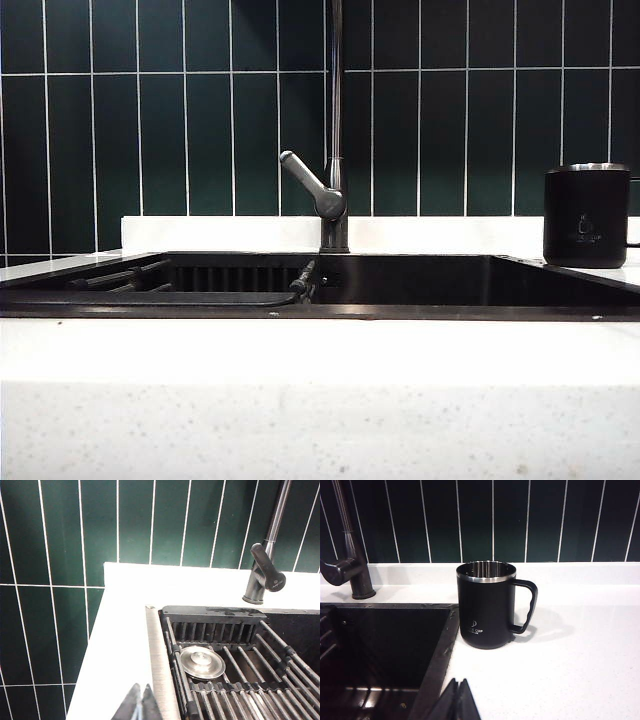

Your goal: Pick up the mug next to the sink, go to the faucet to get some water, pour the water into the sink, and finally put the mug back to its place.

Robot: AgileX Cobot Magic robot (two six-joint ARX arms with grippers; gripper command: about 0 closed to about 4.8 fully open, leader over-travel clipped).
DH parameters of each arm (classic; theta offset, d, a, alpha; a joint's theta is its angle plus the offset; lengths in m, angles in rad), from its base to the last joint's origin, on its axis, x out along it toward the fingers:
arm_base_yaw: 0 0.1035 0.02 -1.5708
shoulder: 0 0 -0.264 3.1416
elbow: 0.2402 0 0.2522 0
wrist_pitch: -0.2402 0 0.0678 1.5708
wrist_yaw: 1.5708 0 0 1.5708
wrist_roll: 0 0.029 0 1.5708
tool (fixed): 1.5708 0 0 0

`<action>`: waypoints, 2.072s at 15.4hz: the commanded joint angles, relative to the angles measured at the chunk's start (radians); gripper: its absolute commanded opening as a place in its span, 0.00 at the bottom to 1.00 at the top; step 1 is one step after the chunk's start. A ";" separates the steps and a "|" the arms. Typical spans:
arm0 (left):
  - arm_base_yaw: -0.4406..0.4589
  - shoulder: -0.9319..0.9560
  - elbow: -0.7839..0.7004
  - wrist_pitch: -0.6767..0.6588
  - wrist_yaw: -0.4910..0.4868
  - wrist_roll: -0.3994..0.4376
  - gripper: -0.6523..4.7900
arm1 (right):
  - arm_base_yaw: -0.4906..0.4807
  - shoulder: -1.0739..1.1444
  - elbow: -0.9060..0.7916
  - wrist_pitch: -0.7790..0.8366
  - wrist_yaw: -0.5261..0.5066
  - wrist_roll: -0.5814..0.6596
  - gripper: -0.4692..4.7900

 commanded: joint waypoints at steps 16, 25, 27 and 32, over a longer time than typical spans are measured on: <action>-0.002 0.145 0.385 -0.074 0.166 -0.005 0.11 | 0.000 0.078 0.537 -0.378 0.144 0.012 0.07; -0.077 0.568 0.550 0.113 0.234 0.095 0.11 | 0.002 0.347 0.786 -0.477 0.127 -0.043 0.09; -0.077 0.643 0.550 0.174 0.278 0.030 0.12 | 0.007 0.392 0.782 -0.512 0.059 -0.042 0.10; -0.077 0.873 0.579 0.310 0.357 0.009 0.22 | 0.051 0.571 0.779 -0.419 0.246 -0.071 0.30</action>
